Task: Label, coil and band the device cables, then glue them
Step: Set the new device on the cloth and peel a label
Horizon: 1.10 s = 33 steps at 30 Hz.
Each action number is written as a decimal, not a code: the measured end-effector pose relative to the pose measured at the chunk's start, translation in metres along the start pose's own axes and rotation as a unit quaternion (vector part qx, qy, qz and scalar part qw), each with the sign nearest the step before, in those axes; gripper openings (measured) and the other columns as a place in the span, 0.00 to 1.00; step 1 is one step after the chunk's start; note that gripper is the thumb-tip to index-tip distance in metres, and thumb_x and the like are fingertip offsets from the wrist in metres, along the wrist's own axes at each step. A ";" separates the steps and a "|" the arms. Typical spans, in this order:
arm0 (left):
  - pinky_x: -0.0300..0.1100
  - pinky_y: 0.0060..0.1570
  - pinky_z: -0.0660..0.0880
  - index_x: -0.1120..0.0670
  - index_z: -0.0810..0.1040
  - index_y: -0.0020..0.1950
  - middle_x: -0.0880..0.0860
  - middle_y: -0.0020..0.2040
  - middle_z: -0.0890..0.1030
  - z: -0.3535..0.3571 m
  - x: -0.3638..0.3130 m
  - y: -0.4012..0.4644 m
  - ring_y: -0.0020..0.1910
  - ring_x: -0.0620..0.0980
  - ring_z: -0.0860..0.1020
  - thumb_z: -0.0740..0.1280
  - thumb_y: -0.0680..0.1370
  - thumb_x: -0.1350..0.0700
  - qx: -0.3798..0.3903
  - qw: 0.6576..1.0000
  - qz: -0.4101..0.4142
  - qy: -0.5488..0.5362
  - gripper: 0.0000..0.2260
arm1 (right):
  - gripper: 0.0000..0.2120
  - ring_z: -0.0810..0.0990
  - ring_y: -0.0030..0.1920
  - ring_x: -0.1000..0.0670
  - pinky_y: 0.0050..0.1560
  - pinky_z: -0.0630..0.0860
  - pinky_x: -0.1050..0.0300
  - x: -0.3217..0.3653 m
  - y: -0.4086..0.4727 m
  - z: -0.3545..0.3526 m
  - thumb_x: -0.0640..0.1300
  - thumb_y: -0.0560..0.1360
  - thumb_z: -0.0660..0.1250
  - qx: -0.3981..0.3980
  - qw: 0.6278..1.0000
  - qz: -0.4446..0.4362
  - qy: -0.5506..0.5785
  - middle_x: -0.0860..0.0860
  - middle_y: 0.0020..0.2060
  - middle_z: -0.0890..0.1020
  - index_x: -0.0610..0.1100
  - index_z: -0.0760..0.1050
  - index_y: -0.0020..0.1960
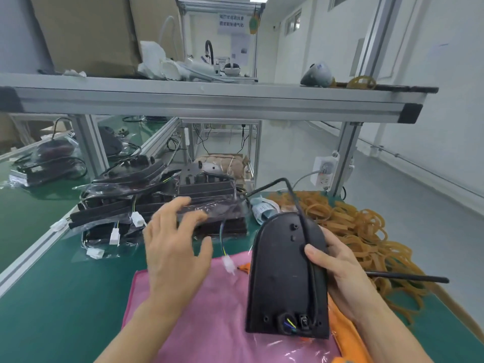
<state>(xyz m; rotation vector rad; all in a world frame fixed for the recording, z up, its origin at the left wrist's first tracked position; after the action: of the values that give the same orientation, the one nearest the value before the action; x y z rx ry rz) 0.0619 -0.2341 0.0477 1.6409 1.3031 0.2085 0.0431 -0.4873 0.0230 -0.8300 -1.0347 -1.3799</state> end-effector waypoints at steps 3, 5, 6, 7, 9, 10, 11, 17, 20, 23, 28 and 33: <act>0.40 0.73 0.54 0.53 0.70 0.70 0.52 0.74 0.66 0.004 -0.020 0.022 0.73 0.49 0.61 0.66 0.66 0.67 0.094 0.989 0.057 -0.100 0.32 | 0.25 0.81 0.56 0.41 0.50 0.80 0.54 0.000 -0.001 0.011 0.37 0.67 0.71 0.090 0.995 0.010 -0.035 0.40 0.59 0.81 0.46 0.77 0.64; 0.49 0.76 0.48 0.49 0.62 0.75 0.48 0.78 0.59 0.011 -0.034 0.042 0.77 0.48 0.53 0.60 0.64 0.72 0.184 0.971 0.089 -0.125 0.41 | 0.26 0.80 0.58 0.41 0.53 0.78 0.53 -0.002 0.000 0.021 0.39 0.66 0.73 0.124 0.990 0.020 -0.067 0.40 0.60 0.80 0.47 0.77 0.64; 0.52 0.76 0.44 0.45 0.61 0.75 0.46 0.78 0.59 0.017 -0.040 0.049 0.78 0.47 0.51 0.57 0.64 0.70 0.228 0.959 0.121 -0.118 0.41 | 0.26 0.80 0.59 0.41 0.54 0.78 0.53 -0.003 0.001 0.024 0.39 0.66 0.74 0.130 0.988 0.022 -0.079 0.41 0.60 0.80 0.47 0.77 0.64; 0.50 0.76 0.39 0.43 0.64 0.73 0.44 0.76 0.62 0.023 -0.043 0.054 0.77 0.45 0.50 0.55 0.65 0.68 0.267 0.946 0.151 -0.106 0.38 | 0.27 0.80 0.60 0.41 0.55 0.78 0.54 -0.004 0.002 0.026 0.41 0.65 0.75 0.132 0.987 0.023 -0.086 0.41 0.60 0.80 0.48 0.77 0.63; 0.46 0.75 0.38 0.47 0.77 0.63 0.44 0.67 0.74 0.032 -0.040 0.063 0.74 0.44 0.59 0.57 0.70 0.68 0.307 0.929 0.182 -0.096 0.27 | 0.28 0.80 0.60 0.41 0.53 0.78 0.55 -0.005 0.005 0.027 0.42 0.64 0.76 0.126 0.989 0.024 -0.080 0.41 0.60 0.80 0.47 0.77 0.64; 0.45 0.75 0.43 0.51 0.80 0.57 0.46 0.59 0.79 0.033 -0.035 0.068 0.69 0.46 0.67 0.60 0.73 0.68 0.304 0.930 0.176 -0.105 0.19 | 0.28 0.80 0.59 0.42 0.52 0.78 0.56 -0.005 0.006 0.026 0.40 0.65 0.76 0.120 0.990 0.023 -0.064 0.41 0.60 0.80 0.46 0.76 0.64; 0.46 0.73 0.53 0.53 0.80 0.52 0.48 0.51 0.80 0.034 -0.029 0.071 0.60 0.48 0.73 0.64 0.74 0.68 0.297 0.933 0.162 -0.120 0.13 | 0.27 0.81 0.58 0.42 0.51 0.79 0.56 -0.005 0.007 0.024 0.39 0.65 0.75 0.107 0.993 0.021 -0.043 0.40 0.59 0.81 0.45 0.76 0.64; 0.46 0.55 0.70 0.54 0.83 0.51 0.44 0.42 0.80 0.036 -0.011 0.064 0.46 0.51 0.76 0.69 0.77 0.59 0.294 0.923 0.055 -0.241 0.04 | 0.24 0.82 0.56 0.41 0.48 0.81 0.53 -0.009 0.022 0.021 0.35 0.69 0.71 -0.010 0.999 -0.021 0.041 0.39 0.58 0.81 0.42 0.76 0.64; 0.50 0.56 0.73 0.55 0.84 0.54 0.44 0.43 0.83 0.039 -0.017 0.057 0.46 0.53 0.79 0.68 0.79 0.58 0.215 0.949 0.071 -0.221 0.08 | 0.23 0.83 0.54 0.42 0.47 0.81 0.54 -0.012 0.031 0.026 0.37 0.68 0.70 -0.056 0.995 -0.051 0.065 0.40 0.56 0.82 0.42 0.76 0.63; 0.42 0.51 0.75 0.54 0.83 0.58 0.38 0.41 0.79 0.036 -0.025 0.057 0.43 0.42 0.78 0.65 0.78 0.55 0.134 0.958 0.087 -0.239 0.11 | 0.21 0.84 0.52 0.44 0.45 0.81 0.55 -0.008 0.039 0.031 0.37 0.69 0.70 -0.073 0.990 -0.088 0.087 0.42 0.54 0.84 0.40 0.77 0.61; 0.34 0.48 0.71 0.56 0.84 0.55 0.42 0.42 0.80 0.046 -0.014 0.051 0.42 0.37 0.77 0.67 0.78 0.62 0.119 0.947 -0.020 -0.299 0.08 | 0.21 0.84 0.48 0.47 0.42 0.81 0.55 0.001 0.054 0.035 0.39 0.69 0.69 -0.103 0.984 -0.093 0.111 0.43 0.50 0.84 0.39 0.75 0.62; 0.32 0.33 0.71 0.48 0.84 0.42 0.48 0.38 0.78 0.051 -0.009 0.036 0.29 0.39 0.75 0.71 0.75 0.64 0.142 0.913 -0.170 -0.344 0.10 | 0.17 0.82 0.55 0.41 0.54 0.81 0.44 -0.005 0.067 0.047 0.36 0.74 0.68 -0.135 0.982 -0.106 0.080 0.39 0.58 0.81 0.40 0.74 0.63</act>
<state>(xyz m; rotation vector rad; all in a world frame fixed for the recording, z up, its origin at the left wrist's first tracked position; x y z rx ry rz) 0.1145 -0.2681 0.0536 1.4790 1.0572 -0.7433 0.1057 -0.4385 0.0426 -0.8057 -0.8395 -1.7686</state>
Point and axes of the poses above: each hand's wrist, its own y-axis towards the middle knuckle, its own z-axis out of the palm, x = y × z, the point moved 2 cm from there along y, towards the middle knuckle
